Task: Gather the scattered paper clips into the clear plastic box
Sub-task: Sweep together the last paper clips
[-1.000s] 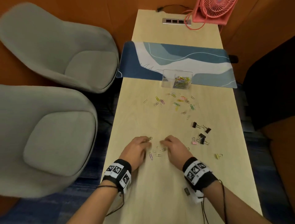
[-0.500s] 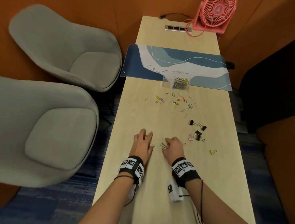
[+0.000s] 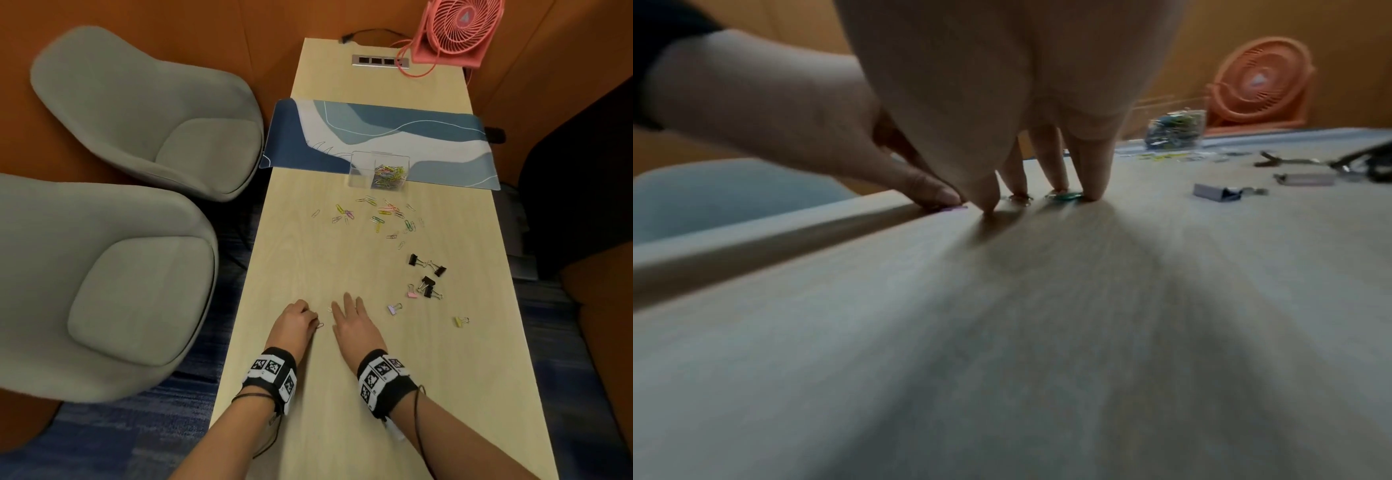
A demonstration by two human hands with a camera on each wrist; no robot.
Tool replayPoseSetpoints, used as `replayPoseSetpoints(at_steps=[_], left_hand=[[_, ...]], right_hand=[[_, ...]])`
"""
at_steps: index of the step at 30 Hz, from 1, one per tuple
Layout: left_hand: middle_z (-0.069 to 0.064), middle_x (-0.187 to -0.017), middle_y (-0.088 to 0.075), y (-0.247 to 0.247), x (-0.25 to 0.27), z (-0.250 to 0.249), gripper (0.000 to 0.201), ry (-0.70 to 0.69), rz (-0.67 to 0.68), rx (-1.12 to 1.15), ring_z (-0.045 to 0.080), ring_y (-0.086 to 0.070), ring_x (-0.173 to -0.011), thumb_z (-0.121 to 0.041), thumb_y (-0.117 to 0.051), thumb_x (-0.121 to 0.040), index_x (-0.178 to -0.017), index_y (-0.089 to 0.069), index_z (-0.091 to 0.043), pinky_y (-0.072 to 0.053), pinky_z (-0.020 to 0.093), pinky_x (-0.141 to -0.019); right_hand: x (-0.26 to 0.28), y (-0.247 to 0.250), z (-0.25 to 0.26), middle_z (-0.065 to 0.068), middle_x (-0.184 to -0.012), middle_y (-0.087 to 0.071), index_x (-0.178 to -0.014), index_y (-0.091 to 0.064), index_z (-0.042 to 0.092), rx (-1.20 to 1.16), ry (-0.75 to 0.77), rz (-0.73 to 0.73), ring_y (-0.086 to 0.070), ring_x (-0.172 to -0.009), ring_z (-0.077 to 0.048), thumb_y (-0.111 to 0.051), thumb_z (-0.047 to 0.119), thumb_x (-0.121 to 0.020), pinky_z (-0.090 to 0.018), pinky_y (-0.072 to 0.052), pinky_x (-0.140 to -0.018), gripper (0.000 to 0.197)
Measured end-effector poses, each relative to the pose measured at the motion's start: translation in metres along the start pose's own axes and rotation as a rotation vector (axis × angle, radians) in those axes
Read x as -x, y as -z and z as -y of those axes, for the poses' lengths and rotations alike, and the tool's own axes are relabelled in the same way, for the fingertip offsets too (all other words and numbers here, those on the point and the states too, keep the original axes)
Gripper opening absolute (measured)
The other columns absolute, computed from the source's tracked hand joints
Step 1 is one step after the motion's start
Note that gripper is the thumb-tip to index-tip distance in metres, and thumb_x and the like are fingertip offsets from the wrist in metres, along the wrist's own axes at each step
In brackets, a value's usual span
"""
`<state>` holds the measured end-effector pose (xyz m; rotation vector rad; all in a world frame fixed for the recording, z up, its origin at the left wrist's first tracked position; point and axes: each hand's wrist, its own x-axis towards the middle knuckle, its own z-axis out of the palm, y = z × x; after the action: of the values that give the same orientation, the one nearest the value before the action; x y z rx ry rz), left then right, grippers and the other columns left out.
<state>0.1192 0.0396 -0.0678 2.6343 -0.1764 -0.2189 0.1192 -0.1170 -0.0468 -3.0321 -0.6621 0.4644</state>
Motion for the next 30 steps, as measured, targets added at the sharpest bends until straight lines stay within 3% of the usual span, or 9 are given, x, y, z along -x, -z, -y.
replayPoseSetpoints(at_steps=[3,5,9,15,19,22,25,28,30], left_hand=[[0.007,-0.092,-0.062,0.005,-0.002,-0.001,0.012,0.041,0.007,0.041,0.025,-0.06,-0.081,-0.017,-0.065,-0.09,-0.092,-0.073,-0.007,-0.052,0.036,-0.076],[0.007,-0.094,-0.063,0.007,-0.003,-0.002,0.011,0.067,0.013,0.066,0.024,-0.06,-0.083,-0.015,-0.066,-0.089,-0.092,-0.072,-0.007,-0.051,0.035,-0.078],[0.009,-0.094,-0.062,0.011,-0.005,-0.005,0.008,0.091,0.034,0.071,0.027,-0.061,-0.083,-0.008,-0.065,-0.088,-0.093,-0.071,-0.007,-0.051,0.037,-0.078],[0.009,-0.105,-0.057,0.009,0.005,-0.012,0.034,0.017,0.083,-0.036,0.024,-0.052,-0.09,0.005,-0.051,-0.089,-0.117,-0.064,-0.01,-0.047,0.033,-0.077],[0.008,-0.1,-0.06,0.012,0.004,-0.005,0.025,0.0,0.078,-0.016,0.025,-0.057,-0.087,-0.001,-0.054,-0.09,-0.107,-0.07,-0.008,-0.049,0.034,-0.078],[0.009,-0.099,-0.064,0.015,-0.011,-0.003,0.021,0.013,0.095,-0.003,0.028,-0.061,-0.089,-0.004,-0.055,-0.091,-0.103,-0.071,-0.008,-0.05,0.036,-0.081],[0.011,-0.101,-0.064,0.019,-0.031,-0.003,0.019,0.025,0.148,-0.032,0.029,-0.061,-0.094,-0.011,-0.053,-0.095,-0.107,-0.068,-0.008,-0.046,0.033,-0.083],[0.011,-0.101,-0.066,0.026,-0.056,-0.005,0.02,0.031,0.17,-0.008,0.028,-0.061,-0.095,-0.019,-0.056,-0.097,-0.106,-0.069,-0.007,-0.046,0.032,-0.084],[0.008,-0.097,-0.069,0.034,-0.078,-0.008,0.017,0.055,0.13,0.062,0.025,-0.063,-0.092,-0.022,-0.062,-0.094,-0.101,-0.071,-0.01,-0.048,0.031,-0.084]], right_hand=[[0.003,0.004,-0.001,-0.025,-0.133,-0.046,-0.131,-0.048,-0.003,-0.064,-0.001,0.016,-0.045,-0.122,-0.039,-0.045,-0.011,-0.084,-0.04,-0.048,-0.095,0.048],[0.0,0.01,-0.004,-0.021,-0.125,-0.049,-0.125,-0.05,-0.003,-0.022,0.06,0.033,-0.046,-0.116,-0.034,-0.04,-0.013,-0.085,-0.037,-0.049,-0.086,0.043],[-0.01,0.019,-0.011,-0.018,-0.114,-0.053,-0.111,-0.058,-0.001,0.102,0.18,0.119,-0.048,-0.108,-0.032,-0.04,-0.012,-0.087,-0.036,-0.045,-0.087,0.032],[-0.024,0.033,-0.002,-0.017,-0.109,-0.056,-0.104,-0.062,0.0,0.21,0.244,0.223,-0.055,-0.099,-0.031,-0.043,-0.013,-0.087,-0.035,-0.048,-0.077,0.029],[-0.039,0.045,-0.01,-0.016,-0.105,-0.058,-0.103,-0.062,0.0,0.14,0.191,0.259,-0.059,-0.097,-0.031,-0.045,-0.01,-0.089,-0.034,-0.047,-0.076,0.025],[-0.053,0.051,-0.031,-0.012,-0.095,-0.066,-0.095,-0.069,0.003,-0.118,-0.013,0.208,-0.062,-0.085,-0.026,-0.056,0.001,-0.086,-0.031,-0.051,-0.079,0.016],[-0.058,0.055,-0.066,0.0,-0.085,-0.074,-0.081,-0.078,0.012,-0.556,-0.293,0.07,-0.066,-0.081,-0.015,-0.075,0.015,-0.073,-0.023,-0.052,-0.082,0.009],[-0.055,0.069,-0.101,0.005,-0.076,-0.075,-0.073,-0.079,0.015,-1.058,-0.562,-0.028,-0.069,-0.073,-0.008,-0.081,0.014,-0.066,-0.02,-0.057,-0.071,0.008],[-0.06,0.083,-0.124,-0.002,-0.08,-0.075,-0.079,-0.077,0.007,-1.44,-0.684,-0.061,-0.07,-0.073,-0.009,-0.08,0.005,-0.07,-0.016,-0.056,-0.065,0.01]])
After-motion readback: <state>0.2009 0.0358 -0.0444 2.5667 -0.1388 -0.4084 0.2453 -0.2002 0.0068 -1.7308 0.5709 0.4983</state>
